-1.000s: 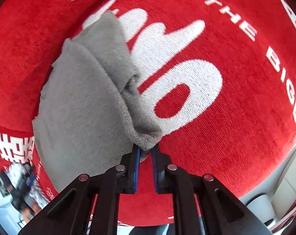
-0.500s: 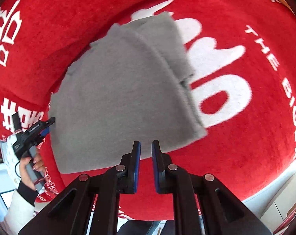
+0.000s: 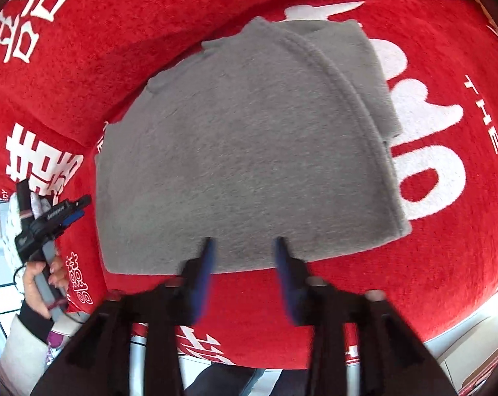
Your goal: Fold small clothes
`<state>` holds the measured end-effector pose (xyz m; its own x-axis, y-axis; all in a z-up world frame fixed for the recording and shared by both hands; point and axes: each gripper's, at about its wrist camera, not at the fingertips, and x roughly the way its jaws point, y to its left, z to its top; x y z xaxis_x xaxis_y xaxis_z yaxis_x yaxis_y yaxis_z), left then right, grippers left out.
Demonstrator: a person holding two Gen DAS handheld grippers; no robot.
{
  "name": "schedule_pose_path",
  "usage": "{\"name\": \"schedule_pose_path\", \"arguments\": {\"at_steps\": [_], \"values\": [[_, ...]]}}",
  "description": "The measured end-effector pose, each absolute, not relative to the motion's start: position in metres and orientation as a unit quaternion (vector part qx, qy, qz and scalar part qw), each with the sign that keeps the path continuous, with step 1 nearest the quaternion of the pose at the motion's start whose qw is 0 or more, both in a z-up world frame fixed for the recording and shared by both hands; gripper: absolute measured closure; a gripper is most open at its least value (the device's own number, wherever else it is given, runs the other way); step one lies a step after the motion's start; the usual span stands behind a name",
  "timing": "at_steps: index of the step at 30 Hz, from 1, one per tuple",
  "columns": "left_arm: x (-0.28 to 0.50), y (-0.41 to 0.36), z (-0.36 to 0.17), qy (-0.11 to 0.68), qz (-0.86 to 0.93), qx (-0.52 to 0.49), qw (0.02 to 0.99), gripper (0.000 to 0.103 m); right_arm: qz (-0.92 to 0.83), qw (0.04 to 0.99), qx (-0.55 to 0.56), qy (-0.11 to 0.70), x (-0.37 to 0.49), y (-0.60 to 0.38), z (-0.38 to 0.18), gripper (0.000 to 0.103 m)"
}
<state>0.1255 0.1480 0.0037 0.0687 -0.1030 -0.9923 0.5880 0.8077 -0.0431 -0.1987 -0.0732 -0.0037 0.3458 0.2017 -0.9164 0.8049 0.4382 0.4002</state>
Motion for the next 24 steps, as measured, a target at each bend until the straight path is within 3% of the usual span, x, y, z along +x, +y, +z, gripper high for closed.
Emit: {"name": "schedule_pose_path", "arguments": {"at_steps": [2,3,5,12,13,14,16,24], "values": [[0.11,0.152,0.01,0.635,-0.249,0.2,0.703,0.046,-0.221,0.666,0.48,0.526,-0.193,-0.069,-0.004,0.049],[0.102,0.155,0.012,0.636,-0.252,0.203,0.701,0.035,-0.217,0.665,0.482,0.528,-0.19,-0.066,-0.004,0.049],[0.089,0.161,0.018,0.63,-0.254,0.211,0.703,0.026,-0.212,0.663,0.483,0.531,-0.185,-0.06,-0.004,0.046],[0.055,0.173,0.021,0.638,-0.274,0.24,0.678,0.024,-0.203,0.663,0.472,0.544,-0.174,-0.045,-0.002,0.032],[0.052,0.175,0.021,0.641,-0.274,0.235,0.677,0.018,-0.204,0.663,0.473,0.544,-0.174,-0.043,-0.001,0.031],[0.05,0.177,0.021,0.643,-0.272,0.229,0.678,0.001,-0.203,0.661,0.475,0.544,-0.173,-0.041,-0.002,0.028],[0.045,0.18,0.024,0.637,-0.269,0.224,0.686,0.0,-0.202,0.659,0.477,0.546,-0.172,-0.038,-0.002,0.023],[0.037,0.184,0.017,0.655,-0.252,0.237,0.673,0.0,-0.192,0.635,0.507,0.55,-0.169,-0.023,-0.017,0.02]]}}
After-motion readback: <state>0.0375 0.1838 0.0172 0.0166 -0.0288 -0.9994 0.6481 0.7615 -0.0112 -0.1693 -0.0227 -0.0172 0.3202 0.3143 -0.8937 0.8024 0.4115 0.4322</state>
